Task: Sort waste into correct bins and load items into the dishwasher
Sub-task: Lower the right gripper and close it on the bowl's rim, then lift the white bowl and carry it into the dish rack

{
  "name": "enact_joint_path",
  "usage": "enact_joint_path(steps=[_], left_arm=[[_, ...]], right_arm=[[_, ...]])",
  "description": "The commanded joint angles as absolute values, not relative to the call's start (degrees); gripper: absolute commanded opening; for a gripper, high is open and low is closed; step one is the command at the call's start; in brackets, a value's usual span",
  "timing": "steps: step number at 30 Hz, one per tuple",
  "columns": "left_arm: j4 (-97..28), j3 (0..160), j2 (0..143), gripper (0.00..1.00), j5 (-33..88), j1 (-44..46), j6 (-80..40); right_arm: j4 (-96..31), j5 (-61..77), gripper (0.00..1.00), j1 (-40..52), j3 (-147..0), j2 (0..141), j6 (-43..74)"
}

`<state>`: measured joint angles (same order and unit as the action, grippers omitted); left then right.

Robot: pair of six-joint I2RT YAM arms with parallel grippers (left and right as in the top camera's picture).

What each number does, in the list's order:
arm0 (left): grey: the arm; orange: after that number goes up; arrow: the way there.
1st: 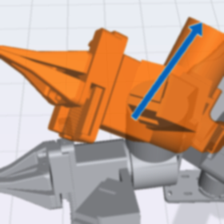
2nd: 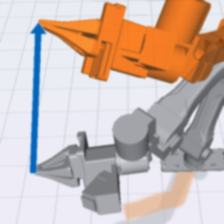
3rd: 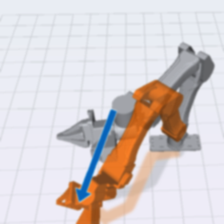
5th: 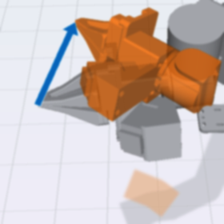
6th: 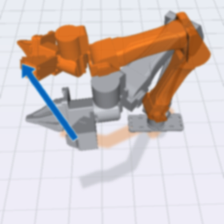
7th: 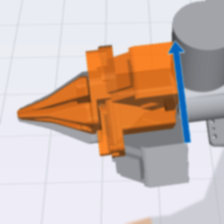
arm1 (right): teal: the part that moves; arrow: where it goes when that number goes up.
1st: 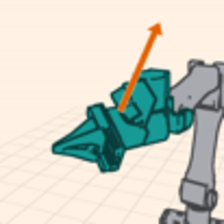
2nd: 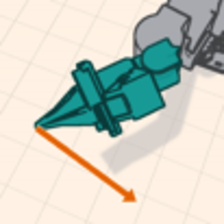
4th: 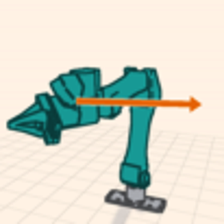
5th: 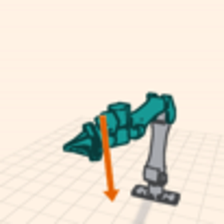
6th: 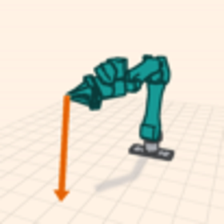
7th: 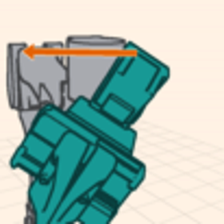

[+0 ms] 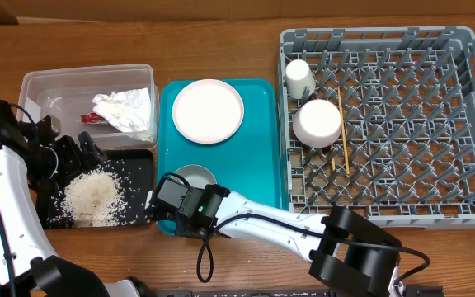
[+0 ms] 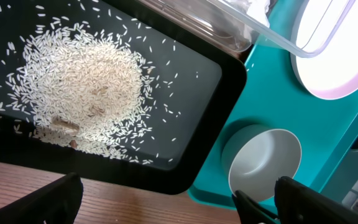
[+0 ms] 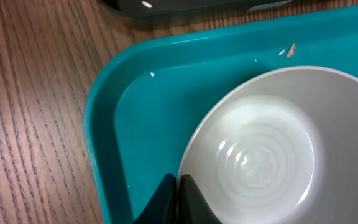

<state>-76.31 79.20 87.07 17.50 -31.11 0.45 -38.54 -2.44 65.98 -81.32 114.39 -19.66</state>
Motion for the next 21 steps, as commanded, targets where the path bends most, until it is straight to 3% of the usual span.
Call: enact_joint_path(steps=[1,12,21], left_arm=[[-76.25,80.31,86.78,1.00,17.39,-30.63,1.30],[-76.27,80.31,86.78,1.00,17.39,-30.63,1.30],[-76.25,80.31,86.78,1.00,17.39,-30.63,1.30]], right_arm=[[-38.46,-2.74,0.04,65.78,-82.72,113.25,-17.41],[-39.46,0.82,0.04,60.95,-85.97,95.35,-3.38],[-52.16,31.38,0.04,33.04,-85.95,76.88,5.19]])
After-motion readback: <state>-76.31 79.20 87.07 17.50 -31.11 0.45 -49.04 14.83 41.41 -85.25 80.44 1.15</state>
